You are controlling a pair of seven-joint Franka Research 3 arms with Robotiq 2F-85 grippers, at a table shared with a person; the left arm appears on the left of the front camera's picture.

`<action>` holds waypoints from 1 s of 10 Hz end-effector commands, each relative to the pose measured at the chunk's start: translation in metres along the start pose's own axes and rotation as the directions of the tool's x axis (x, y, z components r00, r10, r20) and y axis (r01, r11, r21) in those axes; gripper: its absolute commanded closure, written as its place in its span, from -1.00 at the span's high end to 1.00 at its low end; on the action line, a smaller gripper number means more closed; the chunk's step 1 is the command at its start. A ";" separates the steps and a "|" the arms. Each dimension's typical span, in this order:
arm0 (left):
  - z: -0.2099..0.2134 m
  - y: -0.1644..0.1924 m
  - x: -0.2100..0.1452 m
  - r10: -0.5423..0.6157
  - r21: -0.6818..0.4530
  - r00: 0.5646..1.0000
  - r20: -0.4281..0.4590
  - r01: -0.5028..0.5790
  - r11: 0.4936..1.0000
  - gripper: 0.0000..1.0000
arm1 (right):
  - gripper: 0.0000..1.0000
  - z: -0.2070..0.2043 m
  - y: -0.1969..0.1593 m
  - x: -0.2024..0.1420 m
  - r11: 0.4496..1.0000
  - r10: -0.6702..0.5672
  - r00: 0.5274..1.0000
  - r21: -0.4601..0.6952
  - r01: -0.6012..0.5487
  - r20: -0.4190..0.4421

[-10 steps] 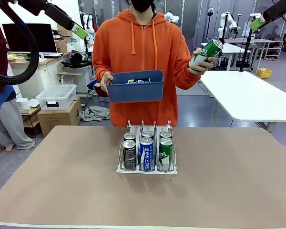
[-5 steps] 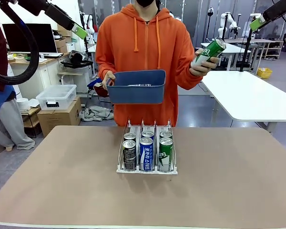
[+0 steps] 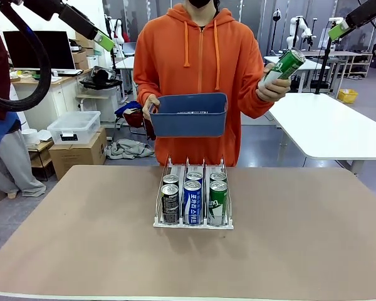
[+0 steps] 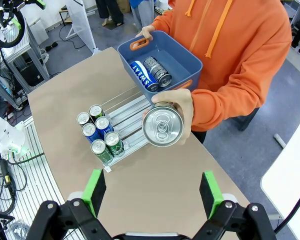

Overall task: Fill the beverage cans into the dispenser.
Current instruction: Pick up the Sprite handed by the human.

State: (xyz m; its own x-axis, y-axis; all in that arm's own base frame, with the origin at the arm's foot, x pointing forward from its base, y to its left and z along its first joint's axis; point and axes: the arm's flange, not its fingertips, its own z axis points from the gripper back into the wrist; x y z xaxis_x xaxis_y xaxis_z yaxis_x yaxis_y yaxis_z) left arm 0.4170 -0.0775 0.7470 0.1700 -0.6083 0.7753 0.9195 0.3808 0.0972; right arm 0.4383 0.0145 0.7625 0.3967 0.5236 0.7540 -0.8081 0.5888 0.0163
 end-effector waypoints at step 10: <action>0.001 -0.001 0.000 0.000 -0.006 1.000 0.008 0.000 1.000 1.00 | 1.00 -0.052 -0.011 0.011 0.994 0.054 0.996 0.103 -0.047 -0.065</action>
State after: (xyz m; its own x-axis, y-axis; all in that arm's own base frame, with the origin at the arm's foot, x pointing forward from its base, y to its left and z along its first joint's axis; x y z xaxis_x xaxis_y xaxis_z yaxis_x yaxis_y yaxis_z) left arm 0.4168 -0.0777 0.7473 0.1693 -0.6084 0.7753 0.9196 0.3805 0.0978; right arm 0.4687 0.0457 0.7318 0.4092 0.5757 0.7079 -0.8399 0.5408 0.0456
